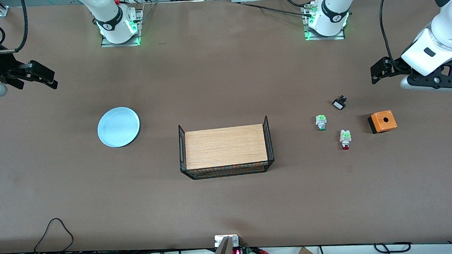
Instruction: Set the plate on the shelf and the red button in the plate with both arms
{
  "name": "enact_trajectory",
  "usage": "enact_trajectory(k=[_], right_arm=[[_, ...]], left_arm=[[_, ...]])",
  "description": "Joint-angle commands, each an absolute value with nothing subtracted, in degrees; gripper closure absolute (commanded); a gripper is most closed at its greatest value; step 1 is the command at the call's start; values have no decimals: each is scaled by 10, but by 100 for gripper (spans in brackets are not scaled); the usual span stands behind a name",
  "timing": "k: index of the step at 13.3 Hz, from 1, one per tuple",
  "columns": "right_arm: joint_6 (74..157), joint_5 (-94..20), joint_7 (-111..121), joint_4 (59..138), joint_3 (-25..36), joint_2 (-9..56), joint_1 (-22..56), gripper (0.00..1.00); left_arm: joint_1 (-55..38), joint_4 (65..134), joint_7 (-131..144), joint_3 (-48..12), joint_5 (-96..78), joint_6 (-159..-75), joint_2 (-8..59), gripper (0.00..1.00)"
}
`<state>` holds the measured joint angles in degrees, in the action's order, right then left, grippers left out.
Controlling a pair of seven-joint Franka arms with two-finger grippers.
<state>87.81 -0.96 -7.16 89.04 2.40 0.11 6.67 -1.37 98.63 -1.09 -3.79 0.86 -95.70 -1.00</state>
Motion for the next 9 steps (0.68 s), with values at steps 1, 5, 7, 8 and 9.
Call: enact_trajectory(k=[1, 5, 7, 8, 9], right_arm=[[863, -3, -70, 876, 20, 5, 62, 0], [867, -4, -73, 882, 21, 14, 62, 0], [860, -3, -68, 894, 21, 15, 65, 0], [859, -2, -65, 904, 19, 12, 69, 0], [856, -3, -66, 913, 18, 11, 73, 0]], left_arm=[[-15, 979, -23, -36, 4, -949, -9, 0], [-15, 979, -23, -36, 4, -949, -9, 0], [-15, 978, -23, -36, 4, -949, -9, 0], [-15, 979, -23, -36, 4, -949, -9, 0], [-15, 979, -23, -36, 4, -948, -9, 0]])
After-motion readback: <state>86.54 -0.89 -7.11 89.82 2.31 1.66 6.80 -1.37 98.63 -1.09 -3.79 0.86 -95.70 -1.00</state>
